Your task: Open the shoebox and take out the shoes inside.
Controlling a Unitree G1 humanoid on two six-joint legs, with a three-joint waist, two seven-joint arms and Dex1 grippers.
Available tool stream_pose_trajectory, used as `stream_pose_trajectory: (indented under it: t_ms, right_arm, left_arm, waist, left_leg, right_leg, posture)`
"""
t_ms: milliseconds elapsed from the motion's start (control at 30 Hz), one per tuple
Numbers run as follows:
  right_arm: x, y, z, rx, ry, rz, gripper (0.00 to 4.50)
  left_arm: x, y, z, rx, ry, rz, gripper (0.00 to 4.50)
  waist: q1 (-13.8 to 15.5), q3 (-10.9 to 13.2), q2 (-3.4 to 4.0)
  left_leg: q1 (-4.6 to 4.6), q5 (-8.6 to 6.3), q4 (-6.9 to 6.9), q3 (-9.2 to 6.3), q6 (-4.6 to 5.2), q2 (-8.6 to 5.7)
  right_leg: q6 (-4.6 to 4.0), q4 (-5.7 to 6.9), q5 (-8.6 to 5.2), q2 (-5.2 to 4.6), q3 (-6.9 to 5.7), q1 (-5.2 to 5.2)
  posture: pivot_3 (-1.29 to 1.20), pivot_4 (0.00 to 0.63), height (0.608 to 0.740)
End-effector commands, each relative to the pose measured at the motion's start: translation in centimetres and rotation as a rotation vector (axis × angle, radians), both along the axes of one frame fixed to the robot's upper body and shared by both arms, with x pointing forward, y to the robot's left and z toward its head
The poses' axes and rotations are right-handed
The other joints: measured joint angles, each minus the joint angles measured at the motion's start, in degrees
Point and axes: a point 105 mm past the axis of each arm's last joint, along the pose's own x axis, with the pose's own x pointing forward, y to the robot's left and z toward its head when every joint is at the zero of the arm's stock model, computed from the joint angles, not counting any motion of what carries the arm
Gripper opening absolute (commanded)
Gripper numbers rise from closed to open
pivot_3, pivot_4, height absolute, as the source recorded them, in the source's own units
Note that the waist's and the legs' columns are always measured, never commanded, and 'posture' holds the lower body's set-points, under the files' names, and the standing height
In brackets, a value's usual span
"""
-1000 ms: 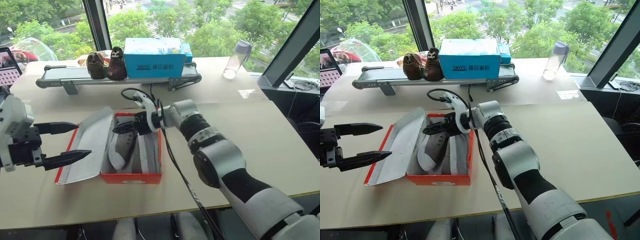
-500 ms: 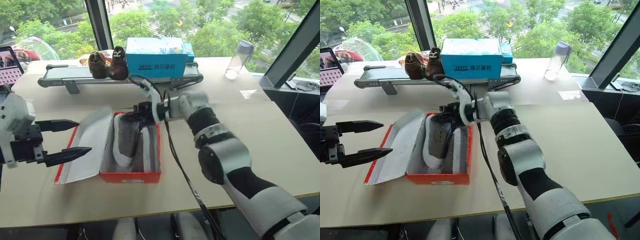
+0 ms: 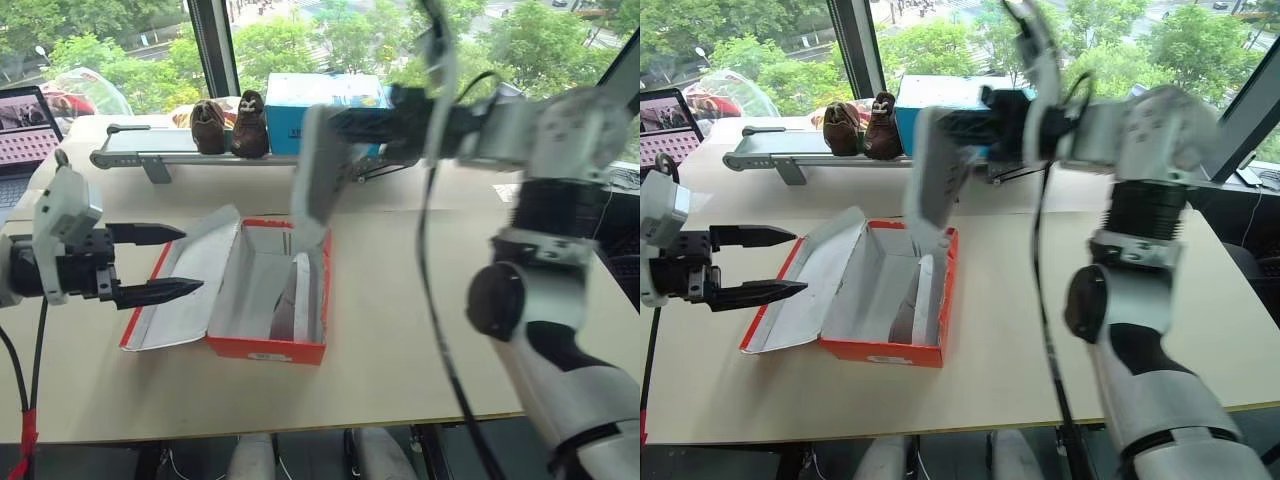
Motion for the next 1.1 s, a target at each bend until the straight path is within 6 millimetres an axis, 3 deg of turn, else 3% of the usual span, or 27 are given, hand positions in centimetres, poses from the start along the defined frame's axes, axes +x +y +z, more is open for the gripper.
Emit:
stream_pose_trajectory:
  t_ms: [33, 167, 267, 433, 567, 733, 900, 1100]
  right_arm:
    - [-0.4, -4.6, 0.1, -0.203, -0.178, -0.122, 0.02]
    - [0.0, -7.6, -3.7, -0.398, -0.134, -0.185, 0.02]
    - [0.9, -10.3, -9.4, -0.589, -0.027, -0.255, 0.02]
    - [1.6, -13.8, -14.4, -0.685, 0.14, -0.344, 0.02]
    - [3.2, -14.9, -17.2, -0.663, 0.211, -0.421, 0.02]
    - [4.9, -14.9, -18.1, -0.592, 0.26, -0.475, 0.02]
    - [5.4, -14.3, -17.7, -0.606, 0.246, -0.451, 1.54]
    - [5.1, -15.9, -14.3, -0.742, 0.136, -0.478, 3.55]
  left_arm:
    - [0.2, -0.9, 1.8, -0.014, -0.064, -0.067, 4.5]
    - [0.5, -1.2, 3.2, -0.028, -0.095, -0.094, 4.5]
    - [0.5, -1.5, 4.1, -0.027, -0.119, -0.114, 4.5]
    - [0.2, -1.8, 4.5, -0.019, -0.125, -0.122, 4.5]
    - [-0.1, -1.6, 4.5, -0.014, -0.121, -0.109, 4.5]
    - [-0.6, -0.9, 5.1, -0.025, -0.131, -0.078, 4.5]
    - [-0.8, -0.4, 5.7, -0.035, -0.149, -0.05, 4.5]
    - [-1.1, -0.5, 6.3, -0.057, -0.167, -0.049, 4.5]
  waist:
    - [0.1, 0.0, -0.01]
    - [-0.5, 0.0, 0.0]
    - [-1.3, 0.0, 0.02]
    - [-1.4, 0.1, 0.21]
    - [-0.3, 0.0, -0.06]
    - [1.0, -0.1, -0.23]
    - [2.1, -0.1, -0.19]
    - [2.0, -0.1, -0.11]
  left_leg:
    - [-0.01, 0.0, 0.0, 0.0, 0.0, 0.01]
    - [0.04, 0.0, 0.03, 0.04, 0.0, 0.0]
    - [0.16, 0.0, 0.02, 0.13, 0.01, 0.05]
    - [0.18, 0.0, 0.1, 0.16, 0.02, 0.1]
    - [0.23, 0.0, 0.18, 0.12, 0.02, 0.18]
    - [0.28, 0.0, 0.24, 0.05, 0.01, 0.16]
    - [0.1, -0.01, 0.19, 0.04, 0.01, 0.13]
    - [0.13, -0.01, 0.24, 0.04, 0.0, 0.15]
  right_leg:
    - [0.02, -0.02, -0.01, 0.01, 0.0, 0.0]
    - [0.27, -0.02, -0.16, 0.01, 0.06, 0.03]
    - [0.37, 0.11, -0.21, 0.11, 0.27, 0.0]
    - [0.42, 0.14, -0.22, 0.18, 0.36, 0.01]
    - [0.42, 0.04, -0.23, 0.27, 0.31, 0.2]
    - [0.41, -0.1, -0.23, 0.32, 0.35, 0.42]
    - [0.12, -0.23, -0.05, 0.31, 0.34, 0.33]
    - [0.23, -0.17, -0.09, 0.33, 0.34, 0.33]
  posture:
    - [0.0, 0.15, 0.74]
    - [0.0, 0.15, 0.74]
    - [0.0, 0.15, 0.74]
    - [0.0, 0.15, 0.74]
    - [0.0, 0.15, 0.74]
    - [0.0, 0.15, 0.74]
    - [0.0, 0.15, 0.74]
    - [0.0, 0.15, 0.74]
